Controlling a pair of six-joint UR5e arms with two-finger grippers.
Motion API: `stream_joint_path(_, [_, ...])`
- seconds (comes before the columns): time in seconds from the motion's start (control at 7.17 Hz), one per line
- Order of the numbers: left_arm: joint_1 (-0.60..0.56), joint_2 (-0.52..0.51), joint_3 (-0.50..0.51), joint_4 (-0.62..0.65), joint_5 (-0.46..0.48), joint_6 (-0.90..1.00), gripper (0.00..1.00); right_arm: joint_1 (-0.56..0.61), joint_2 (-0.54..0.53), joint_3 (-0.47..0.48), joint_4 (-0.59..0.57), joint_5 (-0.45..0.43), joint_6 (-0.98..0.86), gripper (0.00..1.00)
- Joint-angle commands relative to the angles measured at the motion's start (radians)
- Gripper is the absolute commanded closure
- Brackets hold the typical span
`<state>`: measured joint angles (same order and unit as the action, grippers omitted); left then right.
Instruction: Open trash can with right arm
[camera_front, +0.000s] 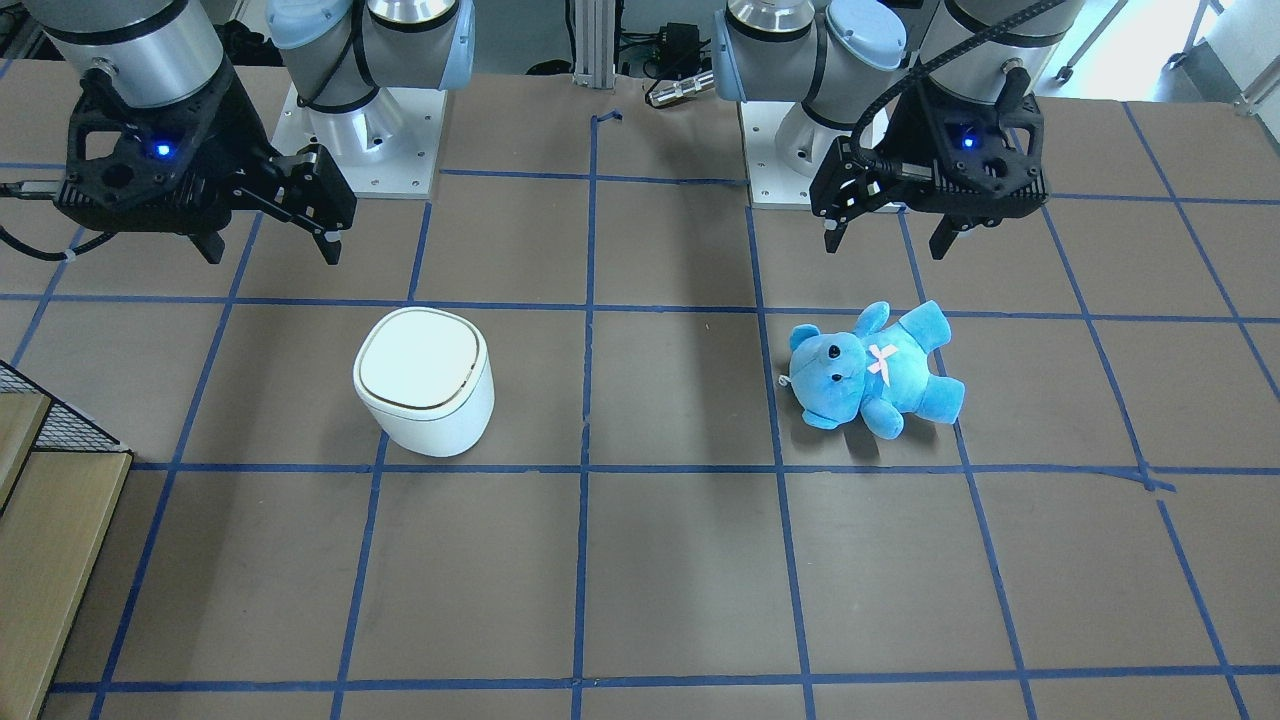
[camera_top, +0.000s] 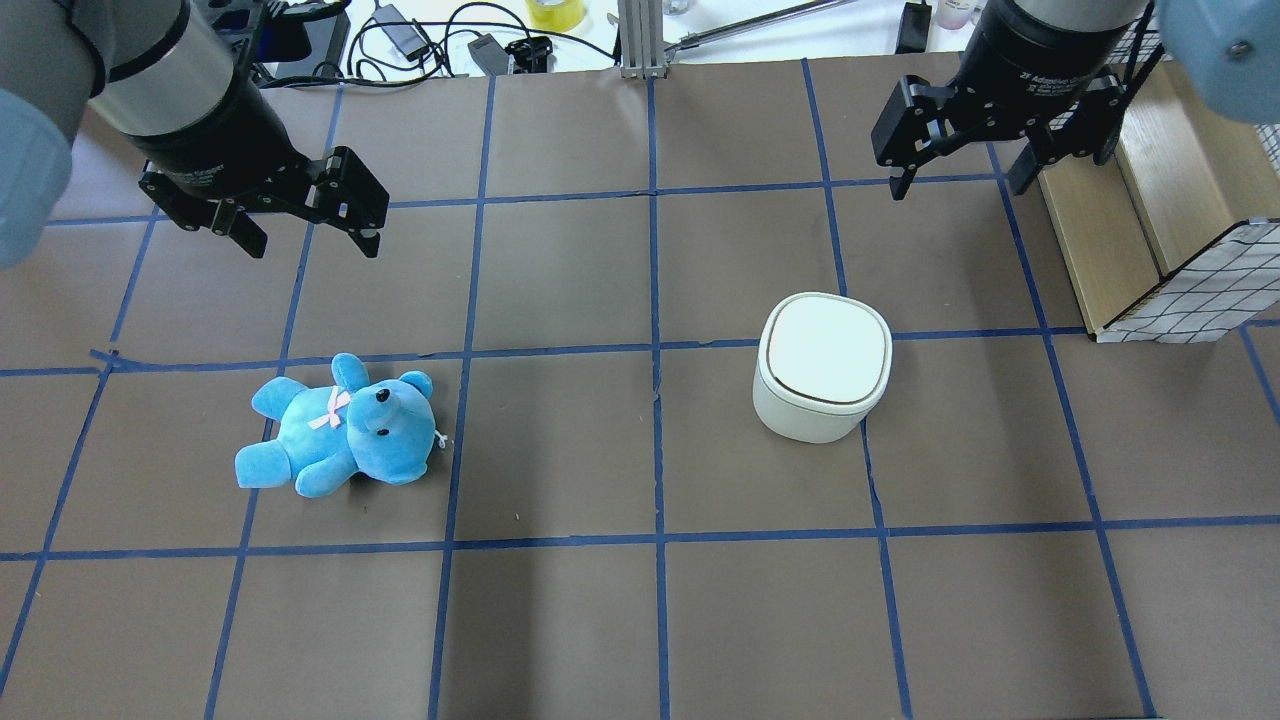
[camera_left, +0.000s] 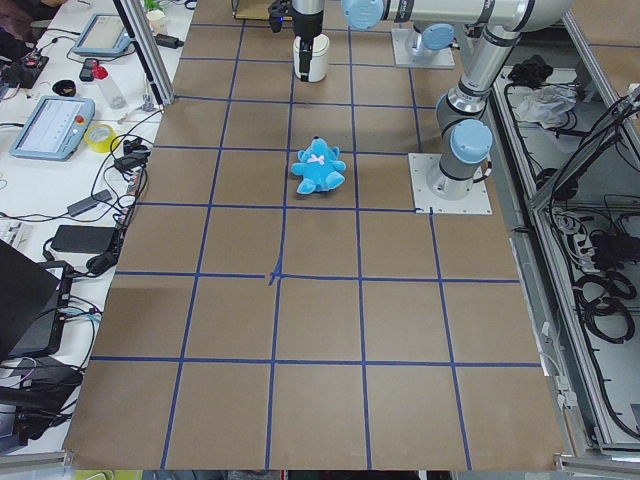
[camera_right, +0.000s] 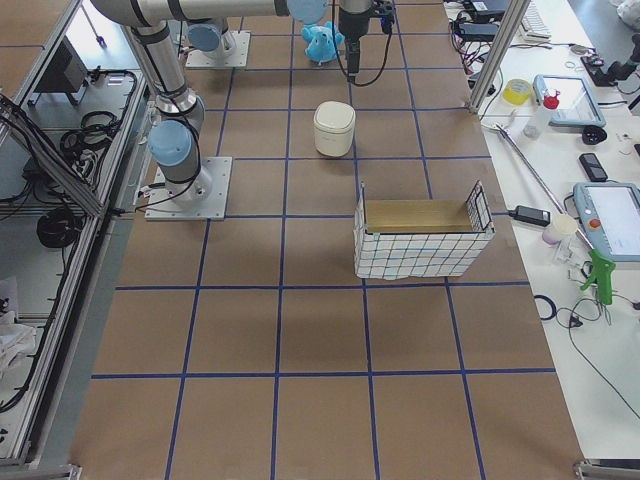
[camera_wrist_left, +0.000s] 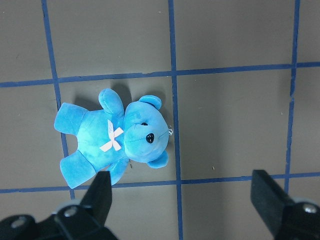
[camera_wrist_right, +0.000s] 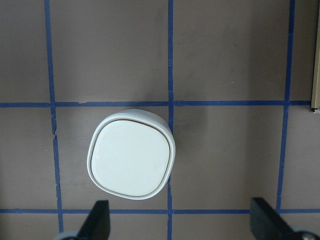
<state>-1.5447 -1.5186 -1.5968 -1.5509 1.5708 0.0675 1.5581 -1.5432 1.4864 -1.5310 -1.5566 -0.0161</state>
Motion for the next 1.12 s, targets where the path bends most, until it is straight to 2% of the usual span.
stream_joint_path(0.0, [0.0,0.0,0.0,0.0,0.0,0.0,0.0,0.0,0.0,0.0,0.002,0.0,-0.001,0.0])
stream_joint_path(0.98, [0.0,0.0,0.0,0.0,0.0,0.0,0.0,0.002,0.0,0.0,0.0,0.012,0.007,0.0])
